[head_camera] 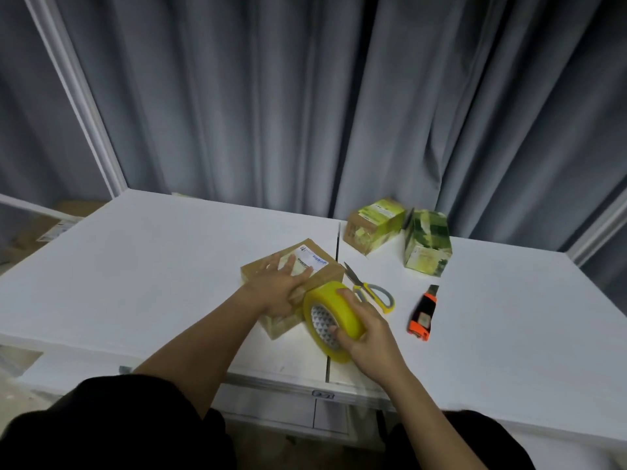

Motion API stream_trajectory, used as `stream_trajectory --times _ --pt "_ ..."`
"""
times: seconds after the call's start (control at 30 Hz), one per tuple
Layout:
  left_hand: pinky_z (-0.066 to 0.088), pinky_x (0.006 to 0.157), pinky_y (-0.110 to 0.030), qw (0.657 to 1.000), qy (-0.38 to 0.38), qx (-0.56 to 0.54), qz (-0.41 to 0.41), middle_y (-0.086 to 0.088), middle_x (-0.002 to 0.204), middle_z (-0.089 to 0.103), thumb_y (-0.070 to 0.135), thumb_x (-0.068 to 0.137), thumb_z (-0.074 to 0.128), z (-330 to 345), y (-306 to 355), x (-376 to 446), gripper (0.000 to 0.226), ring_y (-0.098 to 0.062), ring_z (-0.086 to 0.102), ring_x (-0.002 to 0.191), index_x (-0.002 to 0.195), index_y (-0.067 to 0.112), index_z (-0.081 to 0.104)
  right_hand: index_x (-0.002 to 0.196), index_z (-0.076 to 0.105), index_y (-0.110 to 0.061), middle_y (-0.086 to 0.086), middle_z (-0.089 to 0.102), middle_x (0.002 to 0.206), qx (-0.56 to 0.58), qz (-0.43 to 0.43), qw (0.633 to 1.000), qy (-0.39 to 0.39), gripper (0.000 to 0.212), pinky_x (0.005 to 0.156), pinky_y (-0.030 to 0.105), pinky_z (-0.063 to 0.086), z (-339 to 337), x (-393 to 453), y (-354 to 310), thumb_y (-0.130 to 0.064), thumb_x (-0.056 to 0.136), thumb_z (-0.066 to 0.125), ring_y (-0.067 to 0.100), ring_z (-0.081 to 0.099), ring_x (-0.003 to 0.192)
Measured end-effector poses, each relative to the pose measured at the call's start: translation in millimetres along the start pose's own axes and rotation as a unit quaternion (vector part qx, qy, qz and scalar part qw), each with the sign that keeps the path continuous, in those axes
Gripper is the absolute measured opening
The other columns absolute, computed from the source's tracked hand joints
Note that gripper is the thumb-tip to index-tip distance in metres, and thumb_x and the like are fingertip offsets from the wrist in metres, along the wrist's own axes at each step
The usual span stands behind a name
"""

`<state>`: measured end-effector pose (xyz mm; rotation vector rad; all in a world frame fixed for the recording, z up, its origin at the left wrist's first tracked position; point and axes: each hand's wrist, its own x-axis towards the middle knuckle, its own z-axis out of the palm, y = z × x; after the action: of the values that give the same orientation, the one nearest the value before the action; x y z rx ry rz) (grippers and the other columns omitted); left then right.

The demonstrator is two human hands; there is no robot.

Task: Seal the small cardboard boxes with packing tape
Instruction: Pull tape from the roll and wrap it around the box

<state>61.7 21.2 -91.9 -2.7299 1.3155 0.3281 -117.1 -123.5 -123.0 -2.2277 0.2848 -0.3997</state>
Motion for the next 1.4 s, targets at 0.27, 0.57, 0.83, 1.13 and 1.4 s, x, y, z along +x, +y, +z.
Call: stream_trajectory --times 0.27,0.57,0.83,1.13,1.4 --pt "0.011 0.117 -0.043 0.993 0.118 -0.004 -0.002 -0.002 0.159 0.013 0.049 0.089 0.051 17.9 5.3 -23.1 0.069 -0.026 0.009 0.146 0.149 0.032 0.021 0.127 0.029 -0.065 -0.012 0.045 0.123 0.004 0.001 1.0 0.01 0.068 0.076 -0.002 0.033 3.3 -1.6 8.7 -0.028 0.085 0.068 -0.012 0.034 0.098" --pt "0.023 0.114 -0.039 0.978 0.193 -0.02 -0.076 -0.007 0.155 0.023 0.062 0.089 0.043 36.3 -6.3 -46.9 0.077 -0.028 0.016 0.142 0.149 0.017 0.024 0.136 0.047 -0.038 -0.006 0.04 0.12 0.014 0.011 1.0 0.005 0.064 0.085 0.006 0.037 -15.9 10.4 -19.6 -0.014 0.081 0.07 0.009 0.045 0.11" --pt "0.043 0.071 -0.034 0.906 0.155 -0.37 -0.135 0.005 0.099 0.064 0.066 0.088 0.041 5.4 -27.2 -50.7 0.043 -0.018 0.061 0.083 0.112 0.034 0.028 0.121 0.043 -0.027 -0.002 0.047 0.126 -0.067 -0.034 0.992 0.1 0.059 0.08 0.025 0.037 -35.0 84.8 -102.0 -0.031 0.073 0.077 0.017 0.048 0.111" --pt "0.038 0.101 -0.041 0.92 0.23 -0.261 -0.18 -0.006 0.148 0.034 0.068 0.081 0.052 3.8 -38.0 -35.7 0.08 -0.024 0.037 0.132 0.14 0.016 0.036 0.144 0.029 -0.044 0.004 0.043 0.134 -0.018 -0.061 0.998 -0.023 0.072 0.089 0.026 0.039 12.0 152.2 -104.4 -0.027 0.084 0.066 0.022 0.048 0.12" --pt "0.043 0.088 -0.036 0.934 0.251 -0.185 -0.178 0.002 0.147 0.029 0.074 0.07 0.059 18.4 -43.7 -34.9 0.101 -0.018 0.028 0.131 0.145 0.014 0.025 0.124 0.055 -0.045 -0.012 0.06 0.122 0.066 -0.07 0.994 0.059 0.052 0.094 0.034 0.05 0.8 137.3 -100.9 -0.045 0.076 0.074 0.008 0.057 0.109"
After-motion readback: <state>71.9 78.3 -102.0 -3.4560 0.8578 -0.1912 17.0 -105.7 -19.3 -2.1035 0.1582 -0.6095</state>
